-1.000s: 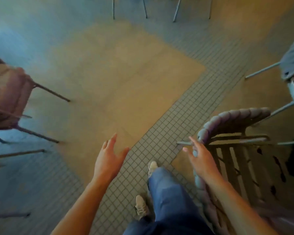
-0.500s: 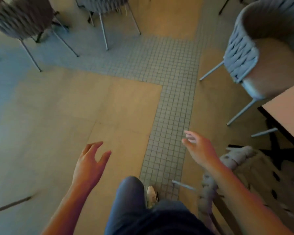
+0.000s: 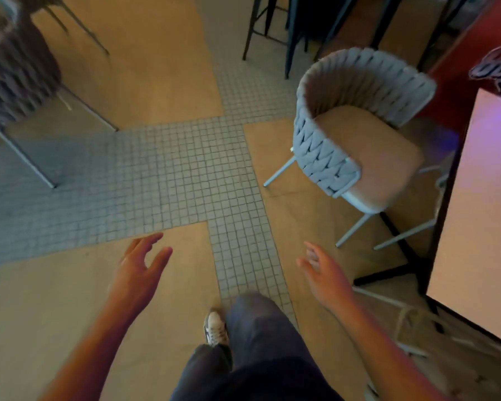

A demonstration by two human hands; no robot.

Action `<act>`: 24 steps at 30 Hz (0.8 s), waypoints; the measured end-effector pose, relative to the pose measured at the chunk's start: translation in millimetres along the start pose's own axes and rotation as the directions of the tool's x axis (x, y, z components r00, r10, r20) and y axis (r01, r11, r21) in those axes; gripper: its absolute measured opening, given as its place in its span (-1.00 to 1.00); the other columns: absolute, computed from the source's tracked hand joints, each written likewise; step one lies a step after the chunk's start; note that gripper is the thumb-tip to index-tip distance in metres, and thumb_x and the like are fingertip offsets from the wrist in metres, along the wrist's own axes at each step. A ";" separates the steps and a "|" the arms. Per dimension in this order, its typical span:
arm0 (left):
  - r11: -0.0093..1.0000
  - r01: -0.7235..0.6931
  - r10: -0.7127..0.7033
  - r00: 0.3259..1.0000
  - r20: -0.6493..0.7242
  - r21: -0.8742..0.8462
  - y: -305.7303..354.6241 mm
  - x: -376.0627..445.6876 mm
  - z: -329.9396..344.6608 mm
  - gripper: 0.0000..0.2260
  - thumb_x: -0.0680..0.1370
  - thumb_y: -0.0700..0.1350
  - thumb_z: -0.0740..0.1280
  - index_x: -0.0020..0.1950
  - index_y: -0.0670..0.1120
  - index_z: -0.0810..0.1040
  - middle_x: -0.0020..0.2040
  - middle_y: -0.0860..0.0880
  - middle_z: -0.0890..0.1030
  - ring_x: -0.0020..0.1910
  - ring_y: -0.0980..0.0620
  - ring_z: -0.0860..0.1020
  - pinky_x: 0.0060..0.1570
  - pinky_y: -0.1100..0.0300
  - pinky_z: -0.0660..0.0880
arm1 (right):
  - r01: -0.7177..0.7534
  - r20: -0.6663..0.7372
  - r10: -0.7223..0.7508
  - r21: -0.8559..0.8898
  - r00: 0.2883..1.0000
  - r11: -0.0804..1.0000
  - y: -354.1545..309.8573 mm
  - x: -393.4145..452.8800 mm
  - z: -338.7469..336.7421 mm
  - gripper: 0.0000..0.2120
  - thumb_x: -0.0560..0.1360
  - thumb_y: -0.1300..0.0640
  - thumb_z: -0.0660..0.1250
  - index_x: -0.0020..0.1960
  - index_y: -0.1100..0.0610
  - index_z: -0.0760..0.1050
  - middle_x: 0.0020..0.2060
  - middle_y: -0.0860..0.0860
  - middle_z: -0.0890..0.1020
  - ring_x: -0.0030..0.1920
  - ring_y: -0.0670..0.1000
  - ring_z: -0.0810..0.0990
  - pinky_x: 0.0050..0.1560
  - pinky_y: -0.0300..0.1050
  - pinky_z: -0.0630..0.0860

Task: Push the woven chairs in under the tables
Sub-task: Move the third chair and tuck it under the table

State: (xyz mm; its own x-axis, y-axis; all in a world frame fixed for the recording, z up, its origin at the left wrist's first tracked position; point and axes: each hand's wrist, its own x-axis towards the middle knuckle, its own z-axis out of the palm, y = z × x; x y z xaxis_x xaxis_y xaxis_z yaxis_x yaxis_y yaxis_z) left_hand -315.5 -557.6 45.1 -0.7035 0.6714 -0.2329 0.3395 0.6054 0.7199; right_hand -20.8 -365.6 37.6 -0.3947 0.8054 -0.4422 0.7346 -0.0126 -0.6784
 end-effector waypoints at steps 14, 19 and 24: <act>0.951 -0.307 0.291 0.931 0.220 0.040 188.3 453.3 16.4 -0.60 0.53 0.14 0.27 0.33 0.05 0.46 0.31 0.02 0.48 0.26 0.04 0.47 0.18 0.04 0.42 | -0.097 -0.247 0.156 0.235 0.956 0.967 -156.9 337.3 -33.8 -0.48 0.53 -0.02 0.28 0.45 0.02 0.28 0.39 0.03 0.43 0.35 0.00 0.42 0.18 -0.16 0.33; 0.917 -0.393 0.348 0.869 0.352 0.062 267.2 574.6 49.9 -0.58 0.52 0.15 0.27 0.34 0.05 0.45 0.30 0.00 0.50 0.22 0.06 0.49 0.19 0.00 0.45 | -0.107 -0.382 0.252 0.362 0.889 0.926 -190.4 426.1 -82.8 -0.55 0.51 0.02 0.28 0.39 -0.16 0.33 0.27 -0.05 0.52 0.25 -0.05 0.45 0.12 -0.15 0.40; 0.834 -0.546 0.421 0.722 0.549 0.079 339.4 689.4 120.2 -0.55 0.52 0.17 0.26 0.37 0.04 0.43 0.33 -0.02 0.48 0.23 0.04 0.49 0.16 0.03 0.44 | -0.254 -0.475 0.506 0.499 0.720 0.829 -194.1 503.8 -99.0 -0.43 0.53 0.02 0.27 0.47 0.17 0.23 0.42 0.16 0.37 0.42 0.11 0.33 0.38 -0.01 0.29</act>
State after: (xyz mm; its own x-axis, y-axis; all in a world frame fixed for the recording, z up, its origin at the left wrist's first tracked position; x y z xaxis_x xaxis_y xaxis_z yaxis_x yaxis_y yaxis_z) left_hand -610.3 162.2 50.3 -0.0223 0.9744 -0.2237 0.7168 0.1716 0.6758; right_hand -307.6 101.2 4.6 0.3498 0.8549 -0.3831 0.4338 -0.5103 -0.7426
